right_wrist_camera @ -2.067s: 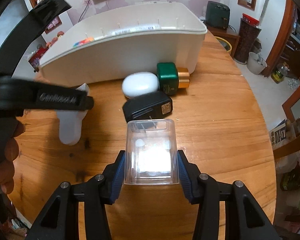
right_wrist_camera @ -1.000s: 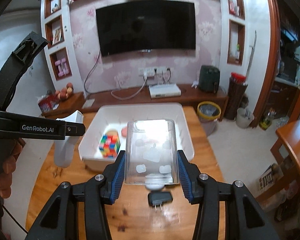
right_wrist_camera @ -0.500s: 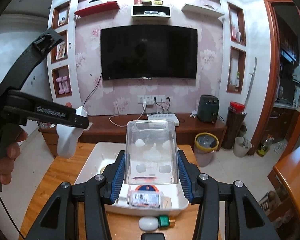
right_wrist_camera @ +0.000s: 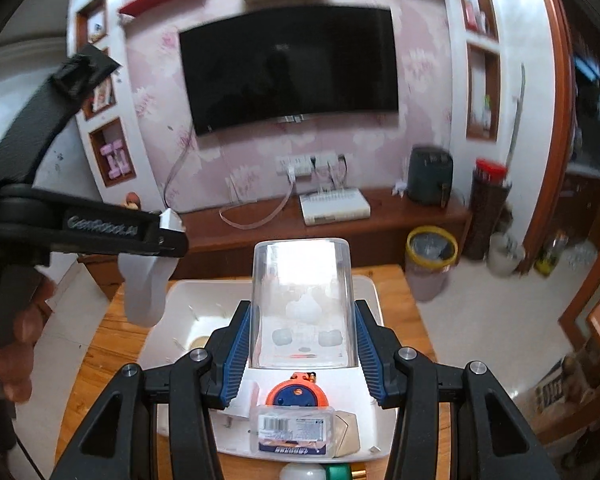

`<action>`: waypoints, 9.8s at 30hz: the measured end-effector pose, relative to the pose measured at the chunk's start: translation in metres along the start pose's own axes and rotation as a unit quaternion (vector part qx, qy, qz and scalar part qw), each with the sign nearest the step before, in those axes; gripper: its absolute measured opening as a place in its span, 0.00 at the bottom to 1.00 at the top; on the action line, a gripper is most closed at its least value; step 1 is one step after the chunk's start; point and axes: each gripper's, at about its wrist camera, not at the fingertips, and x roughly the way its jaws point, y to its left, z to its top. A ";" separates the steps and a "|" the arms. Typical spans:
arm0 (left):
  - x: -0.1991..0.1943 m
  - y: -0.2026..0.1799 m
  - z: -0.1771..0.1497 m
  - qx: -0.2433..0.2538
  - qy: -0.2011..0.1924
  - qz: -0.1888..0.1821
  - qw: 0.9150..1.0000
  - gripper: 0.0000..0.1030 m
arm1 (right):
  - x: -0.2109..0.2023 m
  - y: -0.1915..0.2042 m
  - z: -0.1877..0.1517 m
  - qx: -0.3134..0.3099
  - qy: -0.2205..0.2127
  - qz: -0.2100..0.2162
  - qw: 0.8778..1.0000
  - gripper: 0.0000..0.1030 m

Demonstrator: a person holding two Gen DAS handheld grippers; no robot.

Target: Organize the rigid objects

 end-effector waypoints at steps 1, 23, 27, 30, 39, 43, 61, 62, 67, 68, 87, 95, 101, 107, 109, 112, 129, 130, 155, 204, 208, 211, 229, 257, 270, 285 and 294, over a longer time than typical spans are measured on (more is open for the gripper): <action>0.008 -0.003 0.000 0.003 0.005 0.003 1.000 0.63 | 0.009 -0.003 -0.001 0.003 0.008 -0.001 1.000 0.48; 0.143 -0.022 -0.019 0.060 0.125 0.089 0.986 0.64 | 0.143 -0.011 -0.056 -0.019 0.217 0.005 0.976 0.49; 0.145 -0.022 -0.025 0.062 0.140 0.074 0.985 0.64 | 0.141 -0.011 -0.058 -0.011 0.222 0.006 0.975 0.73; 0.142 -0.022 -0.024 0.062 0.142 0.066 0.986 0.77 | 0.136 -0.009 -0.059 -0.015 0.216 0.011 0.976 0.74; 0.110 -0.015 -0.022 0.059 0.108 0.063 0.990 0.87 | 0.109 0.003 -0.061 -0.034 0.192 0.005 0.981 0.74; 0.090 -0.012 -0.026 0.061 0.094 0.051 0.992 0.87 | 0.091 0.006 -0.061 -0.030 0.178 0.008 0.984 0.74; -0.027 -0.014 -0.062 0.083 0.011 -0.019 0.996 0.87 | -0.011 0.018 -0.060 0.000 0.104 -0.007 0.995 0.74; -0.031 -0.014 -0.064 0.084 0.009 -0.023 0.996 0.87 | -0.017 0.017 -0.059 0.003 0.099 -0.008 0.995 0.74; -0.058 -0.017 -0.075 0.090 -0.009 -0.045 0.995 0.89 | -0.046 0.014 -0.061 0.010 0.077 -0.017 0.997 0.74; -0.062 -0.017 -0.077 0.091 -0.012 -0.047 0.995 0.92 | -0.051 0.014 -0.062 0.010 0.073 -0.020 0.997 0.75; -0.082 -0.034 -0.147 0.141 -0.006 -0.067 0.988 0.96 | -0.098 -0.036 -0.119 0.068 0.084 -0.081 0.991 0.74; -0.072 -0.040 -0.178 0.166 0.012 -0.063 0.984 0.96 | -0.101 -0.063 -0.144 0.093 0.108 -0.098 0.985 0.74; -0.058 -0.042 -0.192 0.166 0.033 -0.064 0.984 0.96 | -0.093 -0.059 -0.167 0.083 0.126 -0.083 0.985 0.74; -0.045 -0.046 -0.198 0.156 0.042 -0.062 0.985 0.96 | -0.075 -0.044 -0.190 0.054 0.139 -0.039 0.988 0.75; -0.042 -0.047 -0.199 0.151 0.045 -0.062 0.986 0.96 | -0.064 -0.040 -0.198 0.044 0.146 -0.027 0.988 0.75; -0.040 -0.048 -0.199 0.145 0.048 -0.059 0.987 0.96 | -0.048 -0.035 -0.206 0.031 0.153 -0.013 0.988 0.75; -0.020 -0.040 -0.195 0.101 0.066 -0.044 0.992 0.96 | 0.035 -0.015 -0.213 -0.026 0.186 -0.010 0.982 0.75; -0.018 -0.040 -0.194 0.099 0.067 -0.044 0.992 0.96 | 0.037 -0.014 -0.213 -0.029 0.186 -0.012 0.982 0.75; 0.047 -0.079 -0.186 0.054 0.105 -0.042 0.992 0.96 | 0.009 -0.062 -0.227 0.024 0.176 -0.052 0.983 0.60; 0.117 -0.185 -0.177 0.064 0.087 0.074 0.991 0.48 | -0.023 -0.119 -0.242 0.084 0.179 -0.082 0.977 0.60; 0.109 -0.181 -0.183 0.076 0.091 0.064 0.991 0.48 | -0.024 -0.116 -0.241 0.079 0.178 -0.078 0.978 0.60; 0.098 -0.177 -0.189 0.091 0.086 0.059 0.990 0.48 | -0.025 -0.114 -0.239 0.075 0.175 -0.076 0.979 0.60; 0.026 -0.108 -0.185 0.094 0.056 0.065 0.992 0.48 | -0.034 -0.075 -0.218 0.051 0.158 -0.042 0.985 0.60; 0.013 -0.018 -0.042 0.033 -0.030 0.133 0.990 0.48 | 0.019 -0.007 -0.022 -0.050 0.013 0.000 0.999 0.60; 0.087 -0.002 -0.021 0.002 0.026 0.130 0.991 0.48 | 0.151 -0.015 -0.027 -0.062 0.182 0.000 0.981 0.60; 0.128 -0.015 -0.021 0.021 0.071 0.104 0.992 0.48 | 0.177 0.000 -0.049 -0.095 0.260 0.003 0.961 0.73; 0.136 -0.015 -0.024 0.027 0.084 0.109 0.990 0.49 | 0.140 0.001 -0.054 -0.101 0.223 0.014 0.969 0.73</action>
